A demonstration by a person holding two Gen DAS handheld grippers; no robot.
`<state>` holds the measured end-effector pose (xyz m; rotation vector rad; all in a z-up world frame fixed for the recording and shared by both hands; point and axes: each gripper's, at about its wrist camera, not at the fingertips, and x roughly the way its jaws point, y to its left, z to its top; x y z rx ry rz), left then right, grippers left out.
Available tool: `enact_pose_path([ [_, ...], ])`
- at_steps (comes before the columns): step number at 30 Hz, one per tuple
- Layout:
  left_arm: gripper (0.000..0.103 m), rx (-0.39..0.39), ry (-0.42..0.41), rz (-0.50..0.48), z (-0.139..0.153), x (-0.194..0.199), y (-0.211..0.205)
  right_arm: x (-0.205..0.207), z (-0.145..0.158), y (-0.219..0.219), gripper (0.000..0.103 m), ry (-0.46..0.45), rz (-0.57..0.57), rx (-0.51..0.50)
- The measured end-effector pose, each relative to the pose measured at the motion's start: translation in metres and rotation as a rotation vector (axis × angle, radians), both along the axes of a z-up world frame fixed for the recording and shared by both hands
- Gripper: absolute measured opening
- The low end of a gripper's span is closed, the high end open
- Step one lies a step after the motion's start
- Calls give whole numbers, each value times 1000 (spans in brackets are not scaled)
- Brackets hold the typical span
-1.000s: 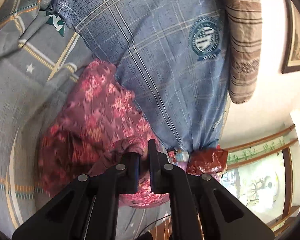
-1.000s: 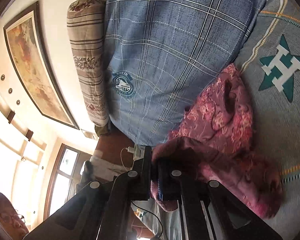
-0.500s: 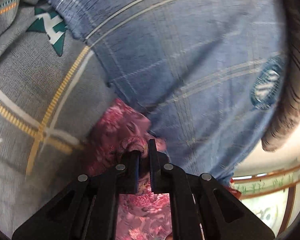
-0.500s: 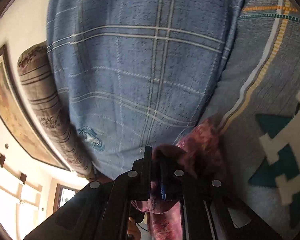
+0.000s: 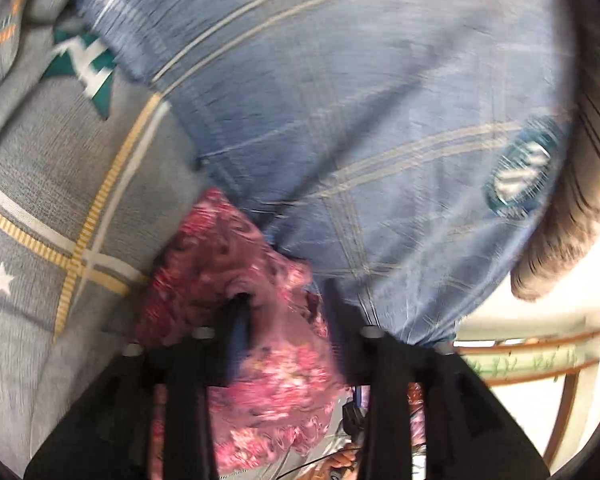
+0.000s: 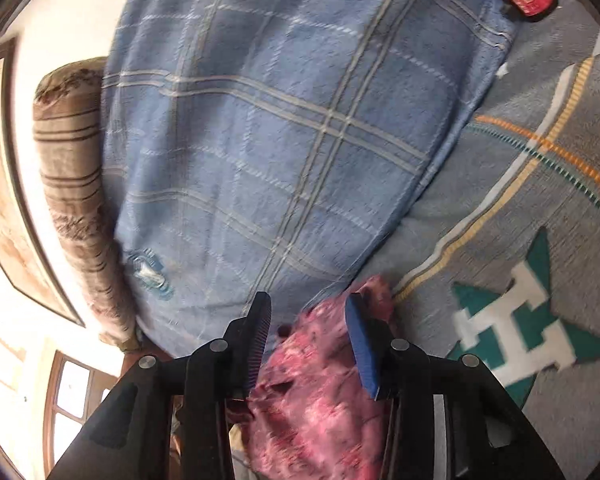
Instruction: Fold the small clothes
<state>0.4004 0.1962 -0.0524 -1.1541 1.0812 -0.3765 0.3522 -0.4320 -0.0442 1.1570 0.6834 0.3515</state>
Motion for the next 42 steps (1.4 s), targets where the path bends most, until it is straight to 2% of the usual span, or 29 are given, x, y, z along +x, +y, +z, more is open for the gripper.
enact_pose_path([
  [1,53,17,-8,-4,5,-2,-1,-1,5,10,46,-6,39,-5],
  [3,54,84,18,-1,11,-5,-5,0,9,31,51,4,99,-24],
  [5,54,92,-22,-36,18,-13,-15,3,7,55,51,9,164,-14],
  [6,54,137,-48,-54,23,-13,-17,4,6,65,51,13,191,-11],
  [7,54,237,-67,-54,30,-12,-19,7,3,78,51,20,223,-14],
  [9,54,457,-76,19,41,-6,-17,13,-4,99,51,44,271,-36],
  [10,54,462,-60,12,42,-1,-13,17,-8,110,51,62,293,-56],
  [11,54,360,-53,-14,40,2,-9,20,-10,117,51,69,303,-63],
  [13,57,203,-94,-50,40,-10,-9,23,-13,127,51,66,322,-58],
  [14,60,196,-105,-88,41,-17,-15,25,-15,131,51,63,328,-47],
  [15,68,201,-120,-145,40,-29,-27,28,-16,133,52,63,332,-37],
  [16,72,195,-133,-184,36,-37,-37,31,-19,136,52,69,342,-24],
  [19,71,151,-147,-301,15,-62,-67,48,-29,146,53,110,360,-18],
  [21,71,179,-118,-324,2,-51,-85,58,-29,149,53,127,355,-17],
  [25,71,253,-70,-243,-13,-10,-83,85,-20,145,53,95,286,-34],
  [28,70,326,-53,-108,-10,25,-64,103,-13,130,53,71,213,-74],
  [31,70,281,-53,-20,-1,32,-40,110,-6,112,53,66,147,-116],
  [33,70,244,-79,-25,8,18,-31,102,-2,103,53,47,155,-102],
  [36,70,246,-104,-82,14,-26,-28,68,8,94,56,12,210,-123],
  [39,71,198,-101,-132,7,-80,-29,9,14,85,60,-3,247,-178],
  [42,71,125,-97,-130,-2,-129,-26,-50,15,72,62,3,198,-285],
])
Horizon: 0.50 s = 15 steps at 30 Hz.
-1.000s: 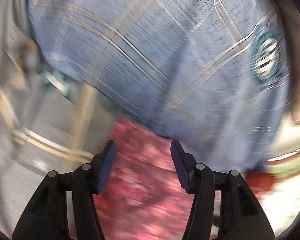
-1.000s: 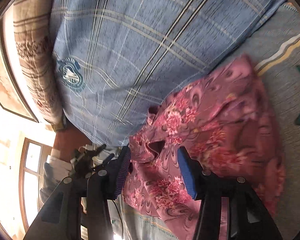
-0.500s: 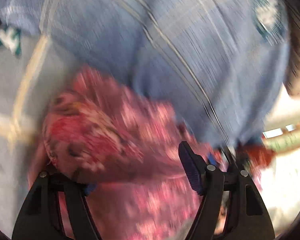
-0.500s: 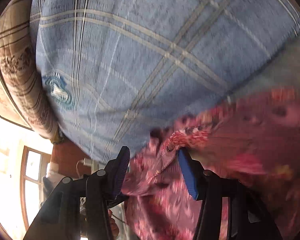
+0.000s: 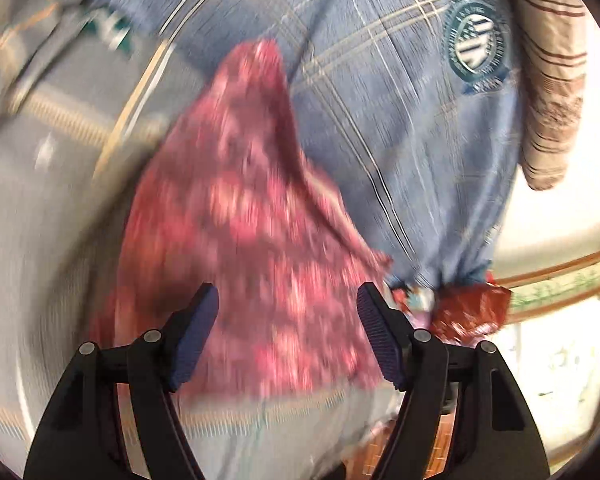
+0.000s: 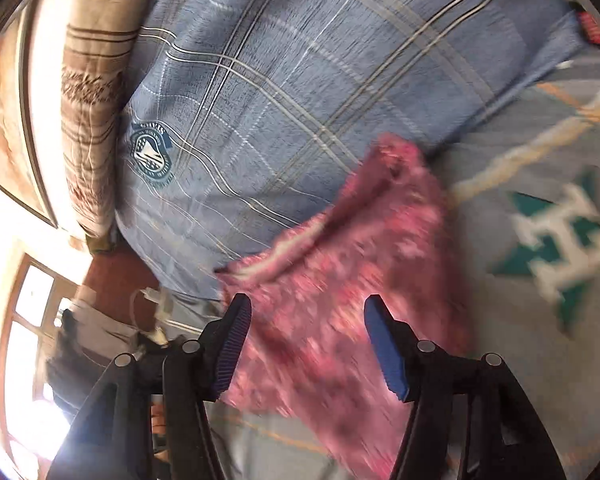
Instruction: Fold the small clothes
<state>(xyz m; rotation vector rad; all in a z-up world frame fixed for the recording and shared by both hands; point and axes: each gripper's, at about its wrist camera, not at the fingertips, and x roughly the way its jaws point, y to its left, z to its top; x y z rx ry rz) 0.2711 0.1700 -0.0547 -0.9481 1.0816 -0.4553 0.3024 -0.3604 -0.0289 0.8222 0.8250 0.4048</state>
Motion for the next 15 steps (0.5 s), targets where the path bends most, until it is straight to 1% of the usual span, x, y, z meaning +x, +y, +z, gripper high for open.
enact_pose_path([
  [2,73,-45,1,24,-6,-24,-1,-31,-3,-13,62,3,-57,-56],
  [3,76,-72,11,37,-10,-39,-7,-44,-5,-18,63,8,-82,-63],
  [5,76,-111,27,45,-16,-56,-8,-71,-10,-28,63,23,-127,-21],
  [7,76,-126,38,43,-20,-60,-17,-90,-18,-31,65,38,-151,30],
  [8,76,-127,48,36,-24,-60,-19,-95,-22,-31,70,56,-156,45],
  [10,76,-135,81,41,-34,-55,-23,-95,-33,-21,71,103,-137,69],
  [12,76,-159,121,72,-44,-46,-20,-87,-46,-11,71,153,-130,84],
  [14,74,-202,141,109,-54,-36,-16,-79,-56,-5,71,166,-153,139],
  [15,69,-208,132,124,-54,-33,-14,-79,-62,-7,61,167,-171,186],
])
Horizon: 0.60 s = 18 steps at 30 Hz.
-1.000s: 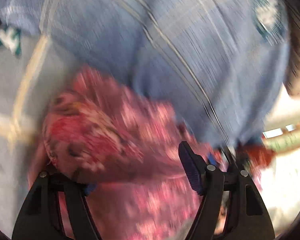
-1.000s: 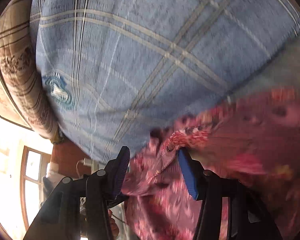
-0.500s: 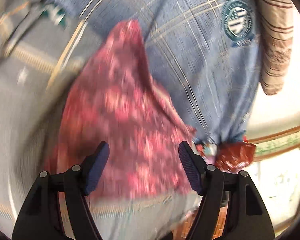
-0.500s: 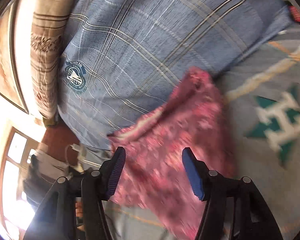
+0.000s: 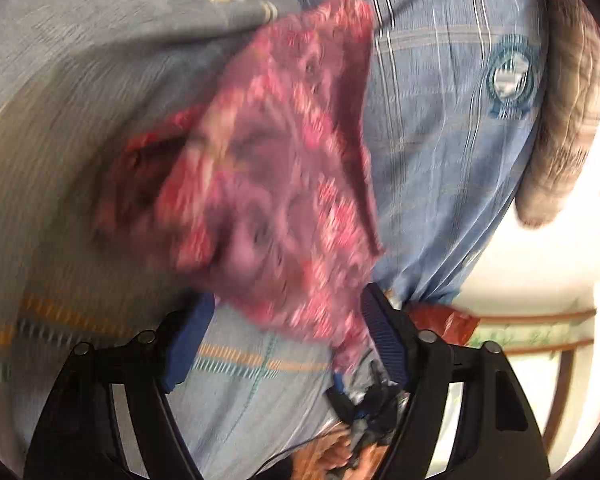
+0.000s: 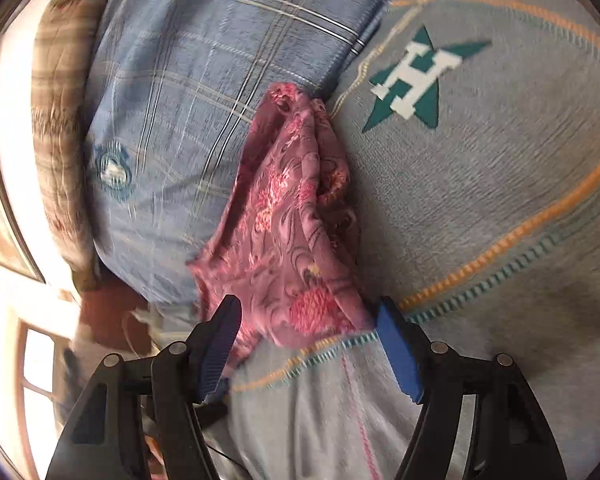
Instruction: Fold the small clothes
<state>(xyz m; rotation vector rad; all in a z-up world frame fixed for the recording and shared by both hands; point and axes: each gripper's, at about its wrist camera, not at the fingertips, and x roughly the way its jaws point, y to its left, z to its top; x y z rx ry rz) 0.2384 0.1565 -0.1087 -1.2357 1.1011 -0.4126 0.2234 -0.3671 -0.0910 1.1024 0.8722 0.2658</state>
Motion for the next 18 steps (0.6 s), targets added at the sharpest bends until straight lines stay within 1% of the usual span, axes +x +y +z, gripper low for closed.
enact_pose_path([
  [1,55,19,-4,0,3,4,0,4,-5,-2,47,-13,-20,76],
  [2,44,50,-3,-6,6,9,-1,9,-6,-3,14,-13,-21,119],
  [3,23,65,-3,-9,8,12,-2,15,-5,-7,11,-18,-20,151],
  [4,14,83,-4,-11,10,13,-3,18,5,-12,11,-50,-35,128],
  [7,13,119,-10,-1,15,8,-2,21,48,-24,7,-182,-67,24],
  [8,13,135,-8,0,15,4,-1,19,54,-28,7,-195,-67,0],
  [9,12,143,-4,3,11,0,0,20,56,-30,7,-192,-59,-28],
  [10,12,147,9,6,6,-3,1,19,54,-33,7,-171,-55,-86],
  [11,12,153,33,9,-1,-7,2,22,48,-35,6,-148,-53,-112],
  [12,12,162,45,8,-9,-9,4,23,38,-36,7,-105,-48,-144],
  [13,8,174,52,11,-13,-10,5,24,30,-37,7,-77,-54,-166],
  [15,8,146,56,16,-18,-14,11,26,16,-38,6,-29,-59,-223],
  [16,8,142,58,15,-16,-15,13,24,12,-40,7,-3,-76,-270],
  [17,8,149,48,8,-13,-16,14,21,10,-43,11,7,-87,-276],
  [18,8,160,20,-12,-5,-19,14,17,10,-46,11,-2,-90,-249],
])
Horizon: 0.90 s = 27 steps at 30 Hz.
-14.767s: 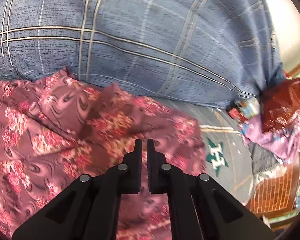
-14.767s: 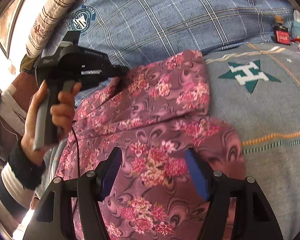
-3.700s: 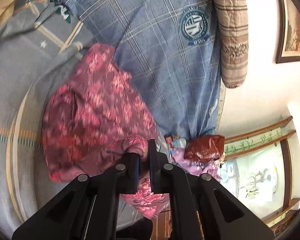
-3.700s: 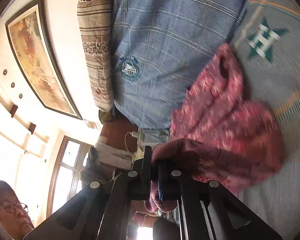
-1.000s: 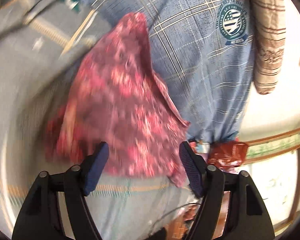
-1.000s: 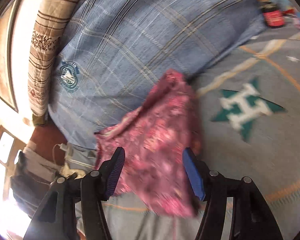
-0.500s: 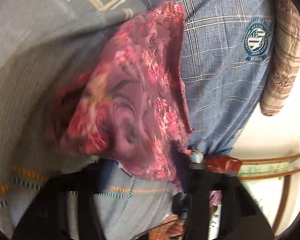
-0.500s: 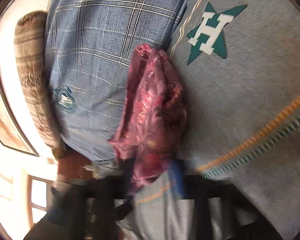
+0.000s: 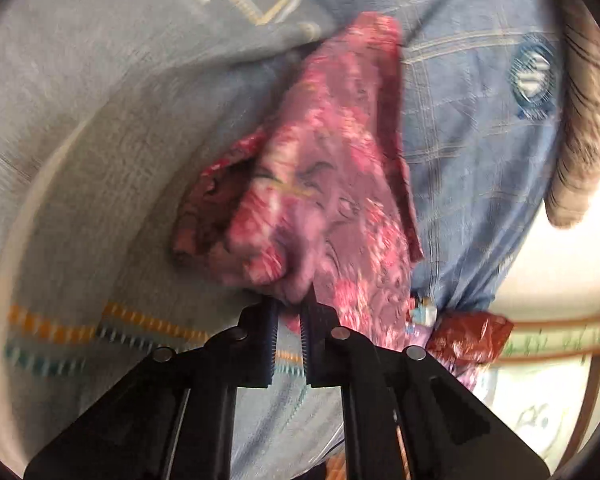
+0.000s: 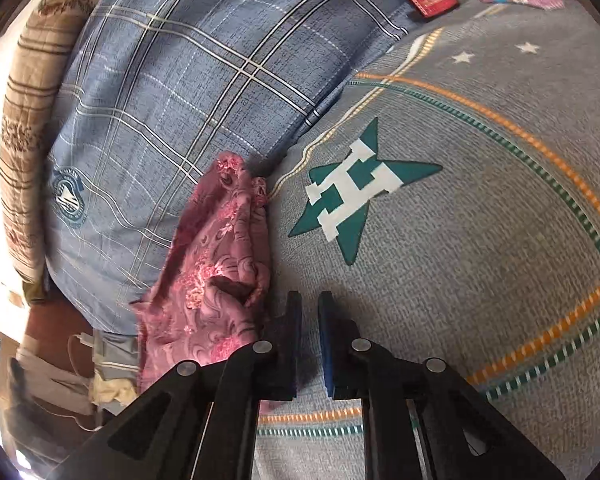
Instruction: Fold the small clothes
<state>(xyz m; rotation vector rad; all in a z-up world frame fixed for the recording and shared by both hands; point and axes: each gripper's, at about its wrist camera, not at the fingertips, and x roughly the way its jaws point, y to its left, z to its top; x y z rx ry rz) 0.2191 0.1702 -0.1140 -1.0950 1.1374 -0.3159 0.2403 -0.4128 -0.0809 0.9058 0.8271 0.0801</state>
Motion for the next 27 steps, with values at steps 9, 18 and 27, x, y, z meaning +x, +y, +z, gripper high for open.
enact_pose_path([
  [9,54,80,-136,-58,35,28,-19,7,16,16,74,-80,87,62],
  [18,14,127,-40,-72,9,32,-16,49,37,40,10,-58,209,-185],
  [27,44,116,-151,-89,59,33,12,50,65,22,47,-76,174,-222],
])
